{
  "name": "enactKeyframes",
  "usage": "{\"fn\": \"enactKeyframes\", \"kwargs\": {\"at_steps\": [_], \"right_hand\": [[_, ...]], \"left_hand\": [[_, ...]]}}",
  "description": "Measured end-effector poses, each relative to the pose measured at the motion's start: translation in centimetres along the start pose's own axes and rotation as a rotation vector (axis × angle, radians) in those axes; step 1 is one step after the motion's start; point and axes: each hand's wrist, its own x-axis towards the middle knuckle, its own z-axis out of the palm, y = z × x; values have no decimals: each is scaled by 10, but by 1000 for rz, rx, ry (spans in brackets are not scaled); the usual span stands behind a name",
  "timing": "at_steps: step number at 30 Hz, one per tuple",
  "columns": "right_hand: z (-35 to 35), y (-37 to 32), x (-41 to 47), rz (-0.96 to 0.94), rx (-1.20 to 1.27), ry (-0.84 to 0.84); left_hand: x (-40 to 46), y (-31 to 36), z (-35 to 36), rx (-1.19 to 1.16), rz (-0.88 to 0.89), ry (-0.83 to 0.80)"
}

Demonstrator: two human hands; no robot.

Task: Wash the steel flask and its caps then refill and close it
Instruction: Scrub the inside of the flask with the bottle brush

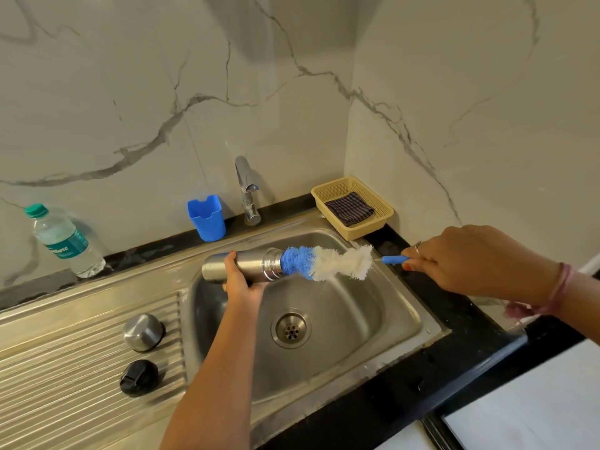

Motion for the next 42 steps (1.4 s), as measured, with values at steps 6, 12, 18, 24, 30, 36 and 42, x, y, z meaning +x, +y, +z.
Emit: {"fn": "enactKeyframes", "kwargs": {"at_steps": [6, 12, 18, 24, 30, 36, 42], "right_hand": [[0, 31, -2, 38, 183, -22], [11, 58, 4, 122, 164, -2], [43, 52, 24, 179, 269, -23], [83, 18, 42, 331, 446, 88], [116, -28, 46, 461, 676, 148], [129, -61, 40, 522, 856, 133], [133, -71, 42, 566, 924, 119]], "left_hand": [[5, 11, -9, -28, 22, 18], [6, 17, -16, 31, 58, 21], [8, 16, -18, 20, 47, 3], [11, 14, -24, 60, 25, 13], [13, 18, -32, 105, 23, 24], [10, 22, -41, 166, 17, 11], [3, 18, -45, 221, 2, -35]]}}
